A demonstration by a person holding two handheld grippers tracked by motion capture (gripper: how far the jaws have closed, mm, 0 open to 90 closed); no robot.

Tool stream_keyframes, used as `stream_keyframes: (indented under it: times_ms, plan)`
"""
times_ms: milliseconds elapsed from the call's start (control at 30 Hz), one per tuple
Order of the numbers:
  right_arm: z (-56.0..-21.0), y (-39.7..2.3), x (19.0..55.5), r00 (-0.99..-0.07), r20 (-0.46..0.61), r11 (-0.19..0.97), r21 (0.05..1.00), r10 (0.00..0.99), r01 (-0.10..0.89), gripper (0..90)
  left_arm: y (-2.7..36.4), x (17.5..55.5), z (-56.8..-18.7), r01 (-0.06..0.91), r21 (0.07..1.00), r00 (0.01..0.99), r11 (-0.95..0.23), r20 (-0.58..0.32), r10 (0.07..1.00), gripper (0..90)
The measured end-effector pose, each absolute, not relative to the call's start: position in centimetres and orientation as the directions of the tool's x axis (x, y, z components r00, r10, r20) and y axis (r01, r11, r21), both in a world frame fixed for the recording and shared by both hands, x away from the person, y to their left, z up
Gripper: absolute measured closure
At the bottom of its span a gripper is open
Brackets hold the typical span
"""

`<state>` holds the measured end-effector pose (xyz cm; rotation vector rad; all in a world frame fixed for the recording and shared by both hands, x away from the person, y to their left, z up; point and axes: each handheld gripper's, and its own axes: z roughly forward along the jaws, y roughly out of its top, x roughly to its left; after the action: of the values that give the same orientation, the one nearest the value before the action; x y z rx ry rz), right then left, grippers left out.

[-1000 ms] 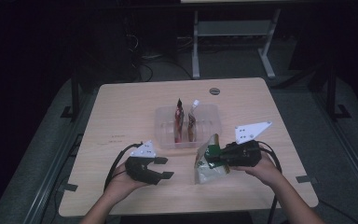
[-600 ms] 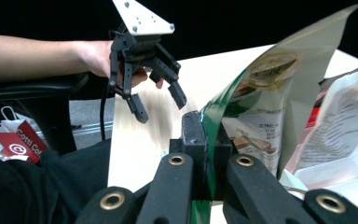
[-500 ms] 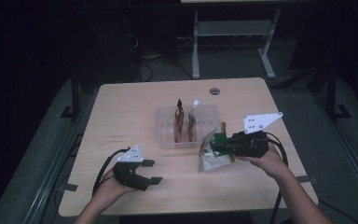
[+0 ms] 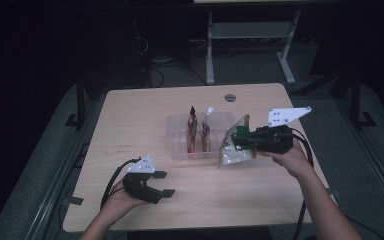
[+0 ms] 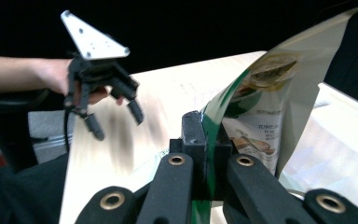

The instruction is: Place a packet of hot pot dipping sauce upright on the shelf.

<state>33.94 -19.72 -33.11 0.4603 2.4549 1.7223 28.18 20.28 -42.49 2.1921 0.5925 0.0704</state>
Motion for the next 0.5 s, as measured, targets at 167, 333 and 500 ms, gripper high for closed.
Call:
stream_keyframes:
  times_ms: [167,333,500]
  plan:
    - [-32.7,-20.1,35.2,-0.937,0.078,0.301,0.935,0.341,0.187,89.8,20.4,28.2,-42.5,0.397,0.752,0.882,-0.526,-0.154,0.446,28.0]
    - [-32.4,-20.3,36.5,-0.928,0.073,0.309,0.931,0.365,0.195,89.8,20.6,28.3,-42.5,0.397,0.753,0.881,-0.524,-0.153,0.448,28.0]
    - [-32.3,-20.7,37.8,-0.918,0.074,0.316,0.925,0.39,0.209,89.8,20.6,28.3,-42.5,0.409,0.752,0.875,-0.516,-0.164,0.455,28.1]
